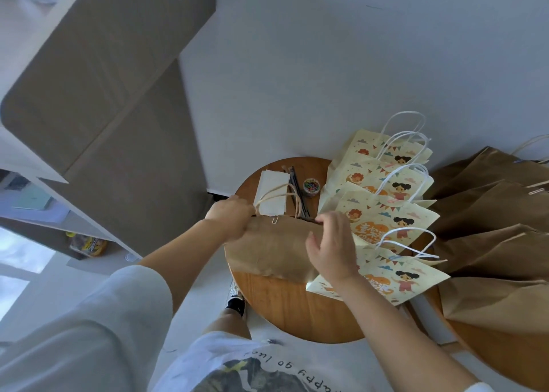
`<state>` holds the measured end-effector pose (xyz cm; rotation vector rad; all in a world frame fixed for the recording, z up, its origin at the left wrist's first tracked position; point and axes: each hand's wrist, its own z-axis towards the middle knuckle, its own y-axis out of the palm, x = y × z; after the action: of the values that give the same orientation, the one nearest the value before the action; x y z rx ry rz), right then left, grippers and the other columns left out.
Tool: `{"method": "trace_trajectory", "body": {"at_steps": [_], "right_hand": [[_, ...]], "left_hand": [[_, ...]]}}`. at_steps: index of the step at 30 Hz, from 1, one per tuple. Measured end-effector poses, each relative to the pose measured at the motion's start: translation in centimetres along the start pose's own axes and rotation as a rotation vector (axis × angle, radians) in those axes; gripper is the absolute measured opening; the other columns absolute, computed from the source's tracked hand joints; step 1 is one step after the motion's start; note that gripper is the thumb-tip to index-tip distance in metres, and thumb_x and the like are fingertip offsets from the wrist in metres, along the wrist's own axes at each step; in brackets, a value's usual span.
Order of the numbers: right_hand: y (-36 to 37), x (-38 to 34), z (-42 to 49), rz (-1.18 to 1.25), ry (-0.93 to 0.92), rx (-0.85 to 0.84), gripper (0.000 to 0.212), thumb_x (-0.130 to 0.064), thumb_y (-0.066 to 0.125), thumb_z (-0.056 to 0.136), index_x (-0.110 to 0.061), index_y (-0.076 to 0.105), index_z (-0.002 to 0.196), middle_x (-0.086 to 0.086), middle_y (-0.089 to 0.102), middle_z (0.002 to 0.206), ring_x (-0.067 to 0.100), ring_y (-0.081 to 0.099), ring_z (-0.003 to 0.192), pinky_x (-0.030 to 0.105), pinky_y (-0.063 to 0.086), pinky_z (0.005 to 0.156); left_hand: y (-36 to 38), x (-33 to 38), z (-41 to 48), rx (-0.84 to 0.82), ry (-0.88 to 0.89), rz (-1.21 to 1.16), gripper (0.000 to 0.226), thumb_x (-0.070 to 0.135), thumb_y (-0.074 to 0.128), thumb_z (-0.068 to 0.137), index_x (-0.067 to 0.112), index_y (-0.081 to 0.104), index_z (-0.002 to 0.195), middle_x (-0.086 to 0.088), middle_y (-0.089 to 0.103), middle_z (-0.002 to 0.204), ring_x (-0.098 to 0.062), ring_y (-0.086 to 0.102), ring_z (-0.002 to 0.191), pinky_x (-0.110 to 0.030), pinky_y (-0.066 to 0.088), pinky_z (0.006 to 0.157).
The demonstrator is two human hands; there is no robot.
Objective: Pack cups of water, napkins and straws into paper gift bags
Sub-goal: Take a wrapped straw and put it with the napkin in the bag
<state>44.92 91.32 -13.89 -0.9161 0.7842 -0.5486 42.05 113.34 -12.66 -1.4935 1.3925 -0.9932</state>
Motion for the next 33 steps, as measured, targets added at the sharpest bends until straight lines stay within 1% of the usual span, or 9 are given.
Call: {"method": "trace_trajectory", "body": {"at_steps": [3, 6, 9, 13, 16, 19, 24, 30, 33], "right_hand": [[-0.7, 0.4, 1.5, -0.216, 0.073, -0.427, 0.047, -0.025, 0.065, 0.084, -0.009, 0.049, 0.125, 0.007, 0.054, 0.123, 0.027, 0.049, 0.118, 0.041, 0.034, 0.107], [-1.2, -0.6, 2.6, -0.374, 0.014, -0.605, 0.023, -0.027, 0.049, 0.094, -0.015, 0.057, 0.112, 0.002, 0.062, 0.11, 0.023, 0.053, 0.108, 0.038, 0.028, 0.103], [-1.9, -1.5, 2.4, -0.293, -0.001, -0.528, 0.012, -0.021, 0.046, 0.097, -0.014, 0.055, 0.098, 0.002, 0.061, 0.09, 0.024, 0.058, 0.089, 0.032, 0.039, 0.077], [-3.7, -3.0, 1.6, -0.161, -0.028, -0.464, 0.017, -0.022, 0.043, 0.099, -0.017, 0.034, 0.086, -0.006, 0.037, 0.061, 0.02, 0.046, 0.062, 0.024, 0.025, 0.046], [-5.4, -4.1, 0.3, -0.143, -0.031, -0.47, 0.02, -0.024, 0.044, 0.099, -0.016, 0.033, 0.085, -0.004, 0.038, 0.059, 0.02, 0.045, 0.057, 0.026, 0.024, 0.044], [-7.3, -5.7, -2.2, -0.089, 0.032, -0.449, 0.02, -0.025, 0.045, 0.099, -0.01, 0.039, 0.085, 0.002, 0.042, 0.058, 0.021, 0.044, 0.053, 0.031, 0.028, 0.046], [-11.3, -7.2, -7.9, -0.02, 0.171, -0.411, 0.021, -0.025, 0.048, 0.096, -0.004, 0.048, 0.094, 0.016, 0.058, 0.075, 0.033, 0.055, 0.069, 0.039, 0.043, 0.059], [-17.2, -5.7, -15.7, -0.053, 0.334, -0.397, 0.019, -0.025, 0.049, 0.096, -0.007, 0.047, 0.093, 0.005, 0.052, 0.072, 0.03, 0.054, 0.077, 0.034, 0.035, 0.058], [-19.5, -3.3, -19.4, -0.026, 0.408, -0.364, 0.019, -0.026, 0.052, 0.095, -0.013, 0.042, 0.084, 0.002, 0.053, 0.07, 0.03, 0.054, 0.077, 0.037, 0.04, 0.062]], "left_hand": [[0.5, -0.2, -0.9, 0.007, -0.042, -0.053, 0.023, 0.002, 0.045, 0.089, 0.02, 0.059, 0.092, 0.003, 0.057, 0.091, -0.02, 0.056, 0.094, -0.028, 0.044, 0.069], [1.1, 0.0, -1.9, 0.079, -0.038, -0.082, 0.022, 0.01, 0.044, 0.093, 0.024, 0.061, 0.094, 0.003, 0.063, 0.096, -0.02, 0.057, 0.093, -0.027, 0.04, 0.07], [1.0, -0.8, -3.8, 0.156, -0.059, -0.245, 0.025, 0.02, 0.045, 0.096, 0.025, 0.066, 0.108, 0.002, 0.065, 0.104, -0.02, 0.057, 0.101, -0.028, 0.044, 0.078], [-0.6, -2.0, -7.0, 0.264, -0.091, -0.519, 0.02, 0.019, 0.056, 0.093, 0.015, 0.07, 0.107, -0.002, 0.066, 0.1, -0.023, 0.059, 0.097, -0.025, 0.04, 0.074], [-1.2, -2.0, -9.5, 0.375, -0.155, -0.733, 0.014, 0.014, 0.066, 0.086, 0.01, 0.071, 0.098, 0.001, 0.062, 0.089, -0.022, 0.06, 0.093, -0.023, 0.04, 0.075], [-1.4, -1.3, -12.3, 0.449, -0.24, -0.935, 0.049, 0.019, 0.079, 0.074, 0.013, 0.061, 0.119, 0.003, 0.057, 0.103, -0.014, 0.055, 0.096, -0.023, 0.043, 0.083], [2.0, 1.0, -16.8, 0.241, -0.225, -1.127, 0.063, 0.023, 0.085, 0.066, 0.025, 0.052, 0.119, 0.006, 0.06, 0.111, -0.016, 0.057, 0.103, -0.031, 0.049, 0.083], [2.7, 6.9, -19.1, 0.041, -0.05, -1.215, 0.095, 0.008, 0.085, 0.065, 0.024, 0.033, 0.142, -0.001, 0.058, 0.12, -0.02, 0.058, 0.108, -0.042, 0.052, 0.093], [2.3, 11.0, -19.4, 0.0, 0.014, -1.048, 0.068, 0.01, 0.084, 0.066, 0.018, 0.05, 0.125, -0.002, 0.062, 0.108, -0.023, 0.061, 0.1, -0.041, 0.052, 0.089]]}}
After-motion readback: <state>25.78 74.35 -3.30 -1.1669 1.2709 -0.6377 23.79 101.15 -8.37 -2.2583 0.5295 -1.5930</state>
